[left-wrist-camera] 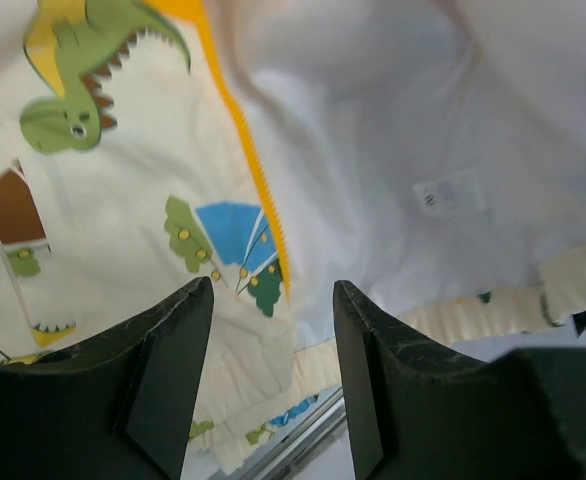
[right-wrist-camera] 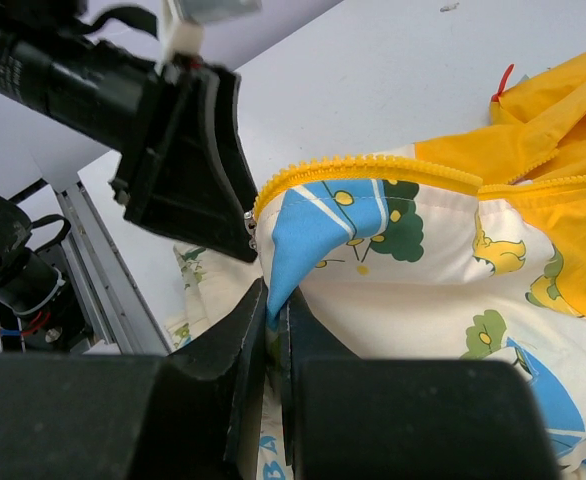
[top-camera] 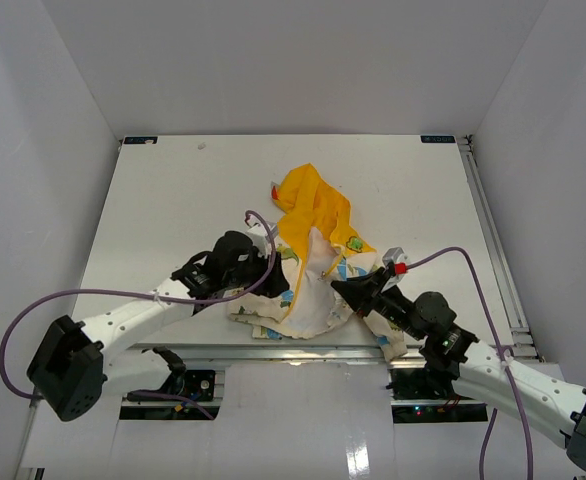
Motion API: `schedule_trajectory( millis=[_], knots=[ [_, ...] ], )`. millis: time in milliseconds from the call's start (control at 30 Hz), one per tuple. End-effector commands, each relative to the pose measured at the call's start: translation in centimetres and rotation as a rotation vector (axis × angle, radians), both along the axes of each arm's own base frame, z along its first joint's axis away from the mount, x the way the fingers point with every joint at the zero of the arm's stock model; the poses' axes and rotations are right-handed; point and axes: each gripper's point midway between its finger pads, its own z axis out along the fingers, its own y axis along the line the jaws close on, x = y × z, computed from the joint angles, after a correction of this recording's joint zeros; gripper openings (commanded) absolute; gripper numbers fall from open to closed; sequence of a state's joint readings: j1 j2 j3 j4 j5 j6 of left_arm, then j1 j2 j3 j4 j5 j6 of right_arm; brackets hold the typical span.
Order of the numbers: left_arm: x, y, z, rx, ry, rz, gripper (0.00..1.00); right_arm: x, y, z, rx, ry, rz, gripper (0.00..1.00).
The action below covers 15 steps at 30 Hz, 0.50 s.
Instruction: Zip up the jacket
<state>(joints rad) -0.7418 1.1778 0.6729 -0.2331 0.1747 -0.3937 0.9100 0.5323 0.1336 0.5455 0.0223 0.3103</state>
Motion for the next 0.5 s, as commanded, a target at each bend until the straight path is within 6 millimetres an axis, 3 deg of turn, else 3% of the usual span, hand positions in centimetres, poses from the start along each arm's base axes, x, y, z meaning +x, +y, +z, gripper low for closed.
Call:
schedule_trajectory(
  millis=[0, 100, 333, 467],
  knots=[
    [-1.7, -0.1, -2.8, 0.136, 0.096, -0.074, 0.62, -0.2, -0.1, 1.3, 0.037, -0.028, 0.009, 0.08],
    [-2.5, -0.8, -4.3, 0.205, 0.114, -0.112, 0.63, -0.3, -0.2, 1.4, 0.045, -0.032, 0.009, 0.08],
    [-3.2, -2.1, -4.8, 0.255, 0.103, -0.169, 0.65, -0.3, -0.3, 1.0, 0.039, -0.026, 0.004, 0.08],
    [-3.3, -1.9, -5.1, 0.281, 0.106, -0.160, 0.60, -0.3, -0.3, 1.1, 0.041, -0.030, 0.003, 0.08]
  ],
)
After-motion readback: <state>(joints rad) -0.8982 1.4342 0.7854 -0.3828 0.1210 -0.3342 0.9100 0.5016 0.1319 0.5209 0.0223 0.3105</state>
